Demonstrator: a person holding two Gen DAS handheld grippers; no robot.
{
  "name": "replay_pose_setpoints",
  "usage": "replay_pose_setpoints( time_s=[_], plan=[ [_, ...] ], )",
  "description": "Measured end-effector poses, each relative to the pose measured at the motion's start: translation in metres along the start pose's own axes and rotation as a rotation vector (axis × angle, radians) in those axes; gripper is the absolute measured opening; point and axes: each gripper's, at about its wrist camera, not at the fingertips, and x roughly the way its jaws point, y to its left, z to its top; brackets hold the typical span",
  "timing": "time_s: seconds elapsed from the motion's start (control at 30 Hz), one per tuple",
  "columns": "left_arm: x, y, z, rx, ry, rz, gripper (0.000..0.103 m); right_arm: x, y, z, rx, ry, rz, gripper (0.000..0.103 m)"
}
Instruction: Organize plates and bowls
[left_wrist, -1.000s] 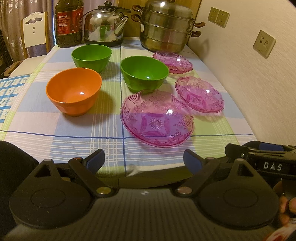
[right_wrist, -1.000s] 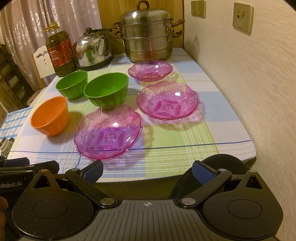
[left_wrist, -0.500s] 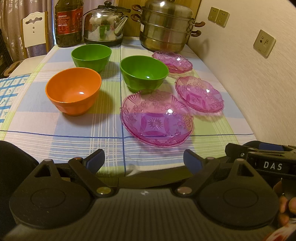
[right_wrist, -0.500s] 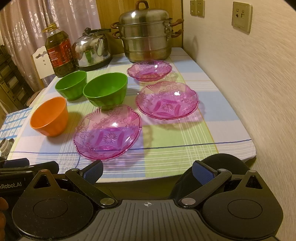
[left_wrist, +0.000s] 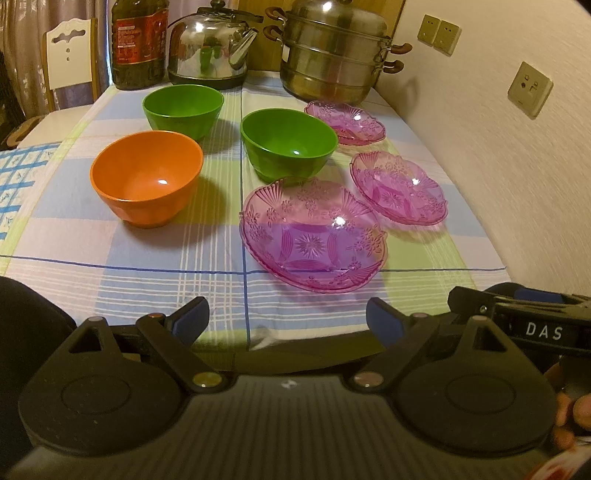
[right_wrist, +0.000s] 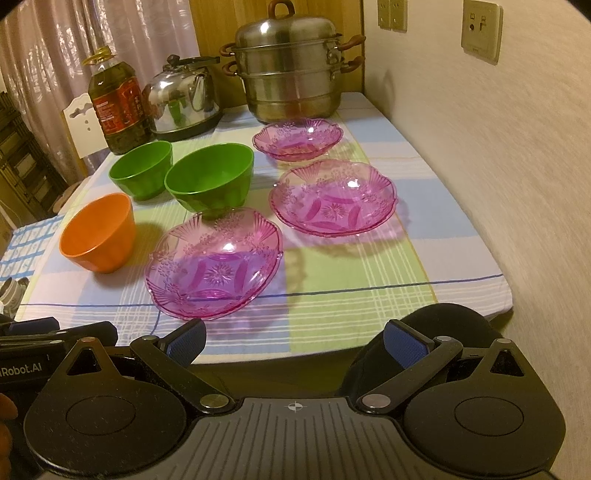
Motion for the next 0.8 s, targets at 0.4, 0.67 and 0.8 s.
replay_pose_setpoints(
  time_s=[0.4,0.67,0.8],
  plan=[
    [0.026,0.028,0.024,-0.099,0.0,-0.034,0.091,0.017,-0.006,0.024,0.063,-0.035,0.058,0.102],
    [0.063,0.044,0.048,-0.166,0.004,-0.023,0.09,0.046,-0.014,0.044,0.103,-0.017,0.099,0.102],
    [0.082,0.047,0.054,-0.142,-0.001,-0.015,0.09,0.069,-0.017,0.048,0.106,0.004,0.085,0.102]
  ],
)
